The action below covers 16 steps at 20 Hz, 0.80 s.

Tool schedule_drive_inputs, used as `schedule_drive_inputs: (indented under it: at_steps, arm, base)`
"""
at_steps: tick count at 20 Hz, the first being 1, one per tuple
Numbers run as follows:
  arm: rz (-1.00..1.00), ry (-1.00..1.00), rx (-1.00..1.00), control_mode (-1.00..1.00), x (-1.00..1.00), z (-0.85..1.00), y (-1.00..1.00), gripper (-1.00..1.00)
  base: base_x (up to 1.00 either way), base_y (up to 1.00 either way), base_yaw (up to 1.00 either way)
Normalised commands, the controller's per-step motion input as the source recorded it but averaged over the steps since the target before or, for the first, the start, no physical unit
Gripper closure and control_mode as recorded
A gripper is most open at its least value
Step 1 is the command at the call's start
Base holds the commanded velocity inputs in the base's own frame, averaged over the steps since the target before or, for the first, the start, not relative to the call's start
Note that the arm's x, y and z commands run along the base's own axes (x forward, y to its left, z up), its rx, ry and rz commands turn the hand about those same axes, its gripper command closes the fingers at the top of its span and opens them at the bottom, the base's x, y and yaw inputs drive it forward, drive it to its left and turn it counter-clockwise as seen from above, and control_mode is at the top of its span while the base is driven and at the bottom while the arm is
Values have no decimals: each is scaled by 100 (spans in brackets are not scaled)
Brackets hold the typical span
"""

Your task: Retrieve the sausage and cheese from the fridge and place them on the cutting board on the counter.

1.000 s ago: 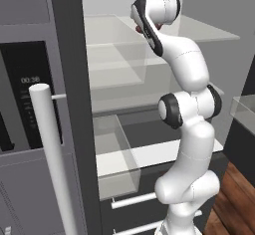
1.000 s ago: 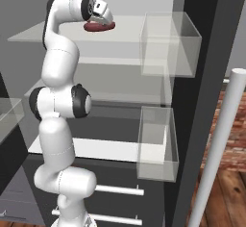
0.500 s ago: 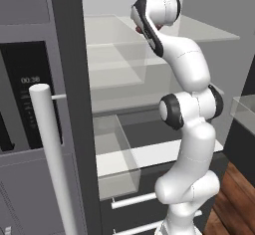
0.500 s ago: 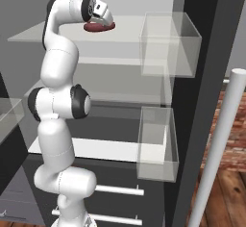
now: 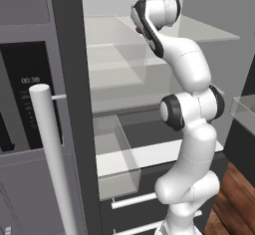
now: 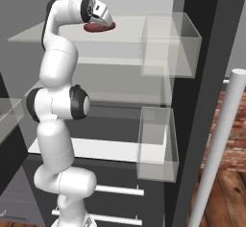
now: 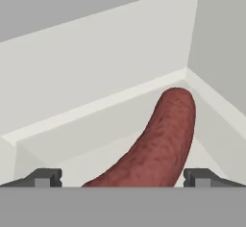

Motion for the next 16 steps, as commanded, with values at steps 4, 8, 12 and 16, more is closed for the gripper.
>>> schedule_drive_inputs:
  at_steps: [4, 8, 12, 16]
  arm:
    - [-21, 2, 0, -100, 7, -19, 2, -100]
    - [-26, 5, 0, -100, 13, -12, 2, -100]
    - [-7, 1, 0, -100, 12, -18, 1, -100]
    - [4, 2, 0, -100, 5, -13, -7, -100]
  base:
    - [0, 0, 0]
    - [0, 0, 0]
    - [0, 0, 0]
    - [0, 0, 0]
